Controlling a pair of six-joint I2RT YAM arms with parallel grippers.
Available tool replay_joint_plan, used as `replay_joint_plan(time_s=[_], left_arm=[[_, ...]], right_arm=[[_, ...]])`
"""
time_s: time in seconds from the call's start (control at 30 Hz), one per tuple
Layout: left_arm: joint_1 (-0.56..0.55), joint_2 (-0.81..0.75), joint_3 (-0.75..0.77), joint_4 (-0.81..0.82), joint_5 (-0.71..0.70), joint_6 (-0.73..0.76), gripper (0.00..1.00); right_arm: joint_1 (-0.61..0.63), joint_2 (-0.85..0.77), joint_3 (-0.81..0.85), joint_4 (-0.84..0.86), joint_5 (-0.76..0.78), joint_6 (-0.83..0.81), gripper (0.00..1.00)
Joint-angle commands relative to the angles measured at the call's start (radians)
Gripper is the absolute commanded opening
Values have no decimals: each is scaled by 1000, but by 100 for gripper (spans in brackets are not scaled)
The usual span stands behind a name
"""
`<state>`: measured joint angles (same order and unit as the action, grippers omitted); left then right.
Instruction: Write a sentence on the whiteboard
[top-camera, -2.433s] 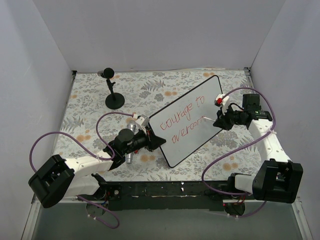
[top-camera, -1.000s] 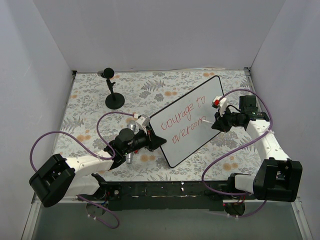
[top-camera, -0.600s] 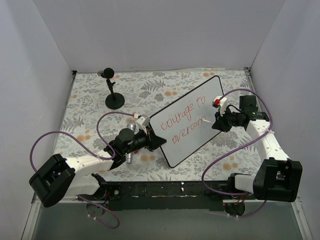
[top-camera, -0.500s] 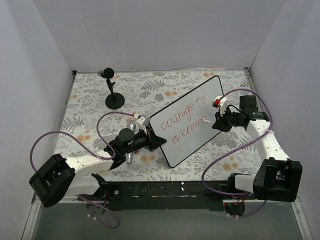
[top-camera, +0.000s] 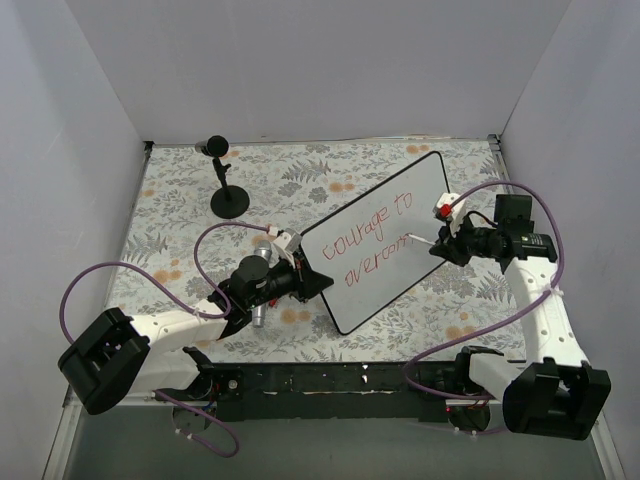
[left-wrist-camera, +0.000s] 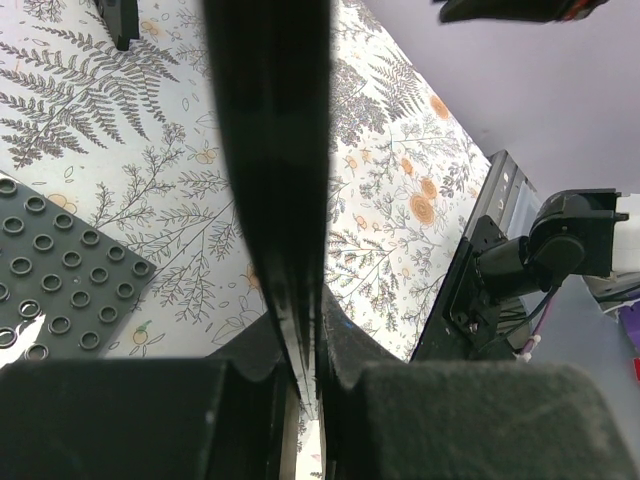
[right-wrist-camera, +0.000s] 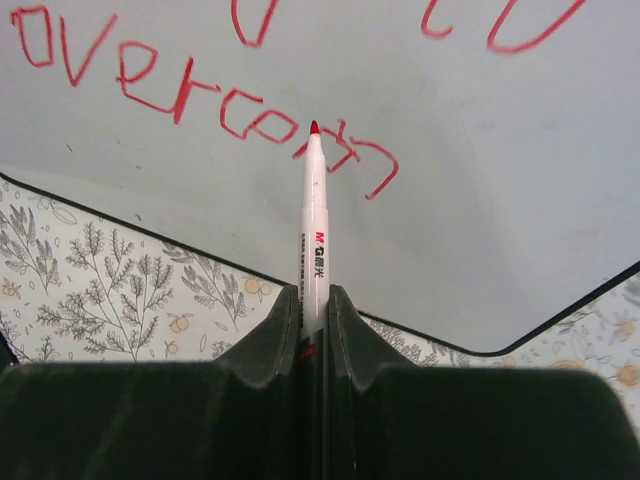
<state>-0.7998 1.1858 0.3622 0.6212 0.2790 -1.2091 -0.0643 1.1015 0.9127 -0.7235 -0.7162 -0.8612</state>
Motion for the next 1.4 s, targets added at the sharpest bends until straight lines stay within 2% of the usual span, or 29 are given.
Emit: replay_joint_plan(time_s=[0.0, 0.23, 0.5, 1.37], left_arm=[[-6, -3, 50, -110, 29, 121, 0], [-6, -17, 66, -173, 37, 186, 0], [-6, -26, 66, -184, 60, 206, 0], [-6, -55, 32, -166, 63, 178, 0]], right_arm=[[-12, -61, 81, -40, -51, -7, 1], [-43, -88, 38, 71, 23, 93, 1], [-48, -91, 31, 104, 23, 154, 1], [-49, -94, -25, 96, 17, 116, 1]])
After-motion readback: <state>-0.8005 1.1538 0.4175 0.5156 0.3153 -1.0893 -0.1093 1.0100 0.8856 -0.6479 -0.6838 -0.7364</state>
